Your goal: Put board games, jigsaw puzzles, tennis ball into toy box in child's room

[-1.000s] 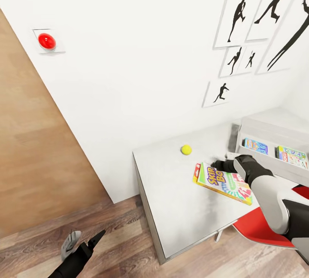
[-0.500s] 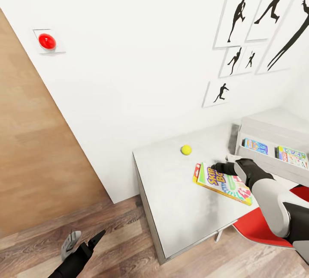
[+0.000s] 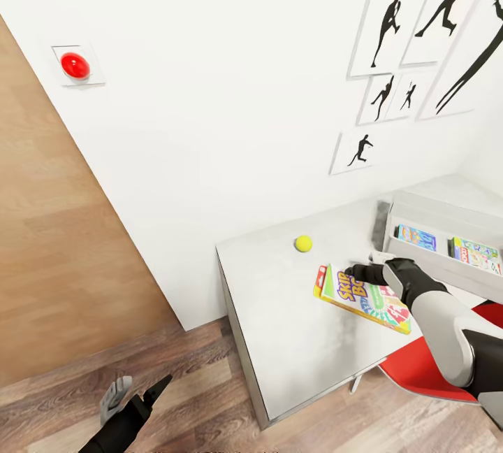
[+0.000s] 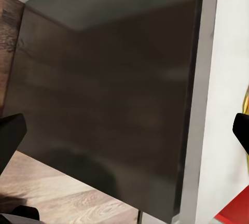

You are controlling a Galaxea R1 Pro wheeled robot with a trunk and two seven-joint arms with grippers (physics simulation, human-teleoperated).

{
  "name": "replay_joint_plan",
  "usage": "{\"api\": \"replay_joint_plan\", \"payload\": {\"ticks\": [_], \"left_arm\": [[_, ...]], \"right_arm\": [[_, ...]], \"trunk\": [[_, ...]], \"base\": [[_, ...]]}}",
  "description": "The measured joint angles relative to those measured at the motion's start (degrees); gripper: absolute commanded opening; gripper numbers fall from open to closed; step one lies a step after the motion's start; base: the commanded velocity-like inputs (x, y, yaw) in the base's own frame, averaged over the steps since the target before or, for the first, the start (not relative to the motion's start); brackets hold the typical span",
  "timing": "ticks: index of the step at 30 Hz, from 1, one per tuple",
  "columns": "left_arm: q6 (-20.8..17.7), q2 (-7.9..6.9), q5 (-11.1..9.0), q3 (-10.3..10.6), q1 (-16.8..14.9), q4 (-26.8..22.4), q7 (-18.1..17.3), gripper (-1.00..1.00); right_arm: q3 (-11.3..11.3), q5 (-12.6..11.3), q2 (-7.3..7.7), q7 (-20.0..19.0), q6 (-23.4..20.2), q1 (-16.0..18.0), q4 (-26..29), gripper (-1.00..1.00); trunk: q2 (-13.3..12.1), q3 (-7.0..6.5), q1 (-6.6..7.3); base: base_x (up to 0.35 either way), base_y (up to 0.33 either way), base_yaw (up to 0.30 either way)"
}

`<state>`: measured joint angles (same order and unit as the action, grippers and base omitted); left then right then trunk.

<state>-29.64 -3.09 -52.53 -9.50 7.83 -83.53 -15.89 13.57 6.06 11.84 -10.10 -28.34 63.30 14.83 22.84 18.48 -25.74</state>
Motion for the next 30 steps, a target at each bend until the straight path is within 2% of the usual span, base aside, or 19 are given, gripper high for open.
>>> {"api": "replay_joint_plan", "payload": {"ticks": [22, 30], "left_arm": [[0.0, -0.01, 0.0, 0.0, 0.0, 0.0, 0.0, 1.0], [0.0, 0.0, 0.0, 0.0, 0.0, 0.0, 0.0, 1.0]], "right_arm": [[0.3, -0.8, 0.12, 0.0, -0.3, 0.7, 0.8, 1.0], [0.0, 0.2, 0.15, -0.6, -0.2, 0.7, 1.2, 1.0]], "trunk": [[0.0, 1.5, 0.39], [0.0, 1.59, 0.38]], "base": [[0.0, 0.0, 0.0], [0.0, 0.0, 0.0]]}}
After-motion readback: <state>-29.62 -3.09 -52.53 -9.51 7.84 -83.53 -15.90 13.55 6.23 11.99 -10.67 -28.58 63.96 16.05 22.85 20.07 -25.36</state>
